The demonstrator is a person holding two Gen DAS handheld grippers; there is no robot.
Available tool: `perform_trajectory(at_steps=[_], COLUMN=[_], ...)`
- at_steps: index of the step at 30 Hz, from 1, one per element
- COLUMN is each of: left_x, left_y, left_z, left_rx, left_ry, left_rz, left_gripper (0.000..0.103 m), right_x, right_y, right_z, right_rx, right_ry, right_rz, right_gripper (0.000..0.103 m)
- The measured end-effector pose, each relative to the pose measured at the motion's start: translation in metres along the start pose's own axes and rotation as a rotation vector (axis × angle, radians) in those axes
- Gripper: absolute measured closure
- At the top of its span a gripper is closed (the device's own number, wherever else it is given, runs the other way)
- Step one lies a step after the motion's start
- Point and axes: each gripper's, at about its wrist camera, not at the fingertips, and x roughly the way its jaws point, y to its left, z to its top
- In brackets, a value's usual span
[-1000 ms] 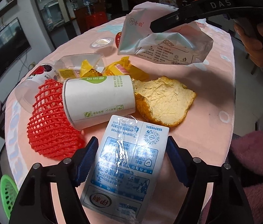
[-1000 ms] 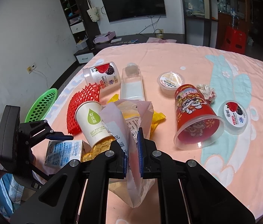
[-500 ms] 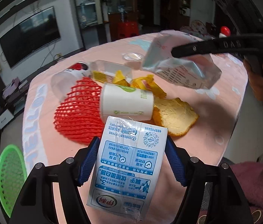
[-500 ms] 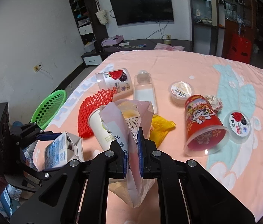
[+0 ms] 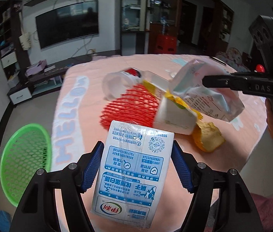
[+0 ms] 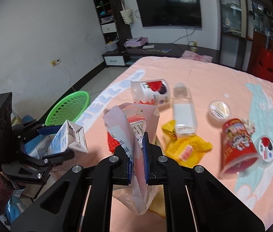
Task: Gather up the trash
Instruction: 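Lift the carton with the left gripper while the right gripper lifts the bag toward the basket, then open the left gripper over the green basket while the right gripper carries the bag over it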
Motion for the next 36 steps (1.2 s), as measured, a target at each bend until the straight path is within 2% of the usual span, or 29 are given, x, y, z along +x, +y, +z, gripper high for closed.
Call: perform_trajectory(at_steps=[8,12,18,25,30,36], left_x=[-0.02,-0.02,0.001,0.025,0.037,0.039], left_y=[0.076,0.12,0.184,0.232,0.252,0.265], left_z=[0.004,0.004,-0.006,-0.021,-0.033,-0.047], left_rx=[-0.145,-0.211,-0.348,-0.405,-0.46,-0.5], left_ry=[-0.04,-0.038,0.01,0.063,0.082,0.094], left_rz=[0.138,0.238,0.343,0.443,0.457,0.464], left_gripper=[0.036,0.036,0.036,0.035,0.034,0.026], right_x=[0.033,0.051,0.08,0.107,0.124,0.14], right_y=[0.038,0.053,0.074,0.095,0.108,0.12], right_z=[0.024,0.034,0.047,0.057,0.063,0.07], right_rx=[-0.054,-0.066,-0.088,-0.111,-0.127,-0.134], right_ry=[0.019,0.03,0.055,0.081,0.098,0.106], right_rz=[0.065,0.088,0.115,0.13,0.141,0.157], right_gripper=[0.093,0.093,0.093,0.093,0.093,0.093])
